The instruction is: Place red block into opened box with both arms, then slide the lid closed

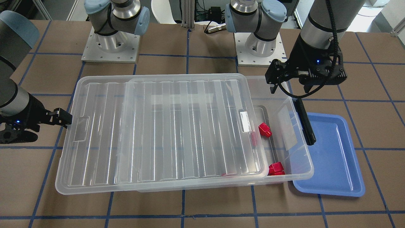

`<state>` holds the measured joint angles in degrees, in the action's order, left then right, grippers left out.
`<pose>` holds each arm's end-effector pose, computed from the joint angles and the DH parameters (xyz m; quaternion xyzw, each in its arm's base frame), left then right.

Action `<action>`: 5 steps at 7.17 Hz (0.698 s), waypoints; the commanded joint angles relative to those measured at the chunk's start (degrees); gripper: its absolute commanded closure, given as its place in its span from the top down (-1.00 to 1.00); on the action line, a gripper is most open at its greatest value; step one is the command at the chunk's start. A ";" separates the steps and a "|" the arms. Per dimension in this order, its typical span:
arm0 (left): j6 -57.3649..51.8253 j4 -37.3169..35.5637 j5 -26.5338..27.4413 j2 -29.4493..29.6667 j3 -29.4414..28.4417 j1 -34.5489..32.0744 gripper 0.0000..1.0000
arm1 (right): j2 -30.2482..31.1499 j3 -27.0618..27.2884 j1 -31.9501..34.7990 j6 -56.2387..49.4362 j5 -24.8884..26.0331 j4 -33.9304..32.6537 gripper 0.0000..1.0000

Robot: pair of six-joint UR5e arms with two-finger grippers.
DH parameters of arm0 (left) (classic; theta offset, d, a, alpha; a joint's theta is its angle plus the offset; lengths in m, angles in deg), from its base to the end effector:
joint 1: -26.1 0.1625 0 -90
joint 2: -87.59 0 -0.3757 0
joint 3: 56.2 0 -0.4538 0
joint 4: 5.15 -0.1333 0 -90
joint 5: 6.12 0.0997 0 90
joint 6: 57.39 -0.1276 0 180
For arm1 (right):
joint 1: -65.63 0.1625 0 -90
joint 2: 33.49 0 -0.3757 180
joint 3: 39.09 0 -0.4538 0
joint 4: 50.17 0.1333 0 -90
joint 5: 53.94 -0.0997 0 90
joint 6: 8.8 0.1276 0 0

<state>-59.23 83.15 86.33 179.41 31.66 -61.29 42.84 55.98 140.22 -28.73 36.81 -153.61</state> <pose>-0.1018 -0.5751 0.4167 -0.0071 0.9996 -0.0168 0.0220 -0.0341 -0.6192 0.2455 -0.0397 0.9981 0.0460 0.0078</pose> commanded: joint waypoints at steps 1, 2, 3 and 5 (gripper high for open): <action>0.00 0.03 0.01 0.03 0.04 0.03 1.00 | -0.66 0.03 1.24 4.00 -1.19 -0.01 1.00; 0.00 0.03 0.10 -0.06 0.04 0.03 1.00 | -1.10 -0.06 3.17 4.54 -1.19 -0.10 1.00; -0.09 0.03 0.10 0.03 0.04 -0.06 1.00 | -1.10 -0.06 4.58 7.50 -1.10 -0.10 1.00; -0.09 0.03 0.10 0.03 0.12 -0.06 1.00 | -1.10 -0.06 5.99 9.19 -1.10 -0.10 1.00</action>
<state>-59.31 83.18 86.43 179.39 31.73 -61.34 41.77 55.93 145.15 -20.70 35.70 -153.71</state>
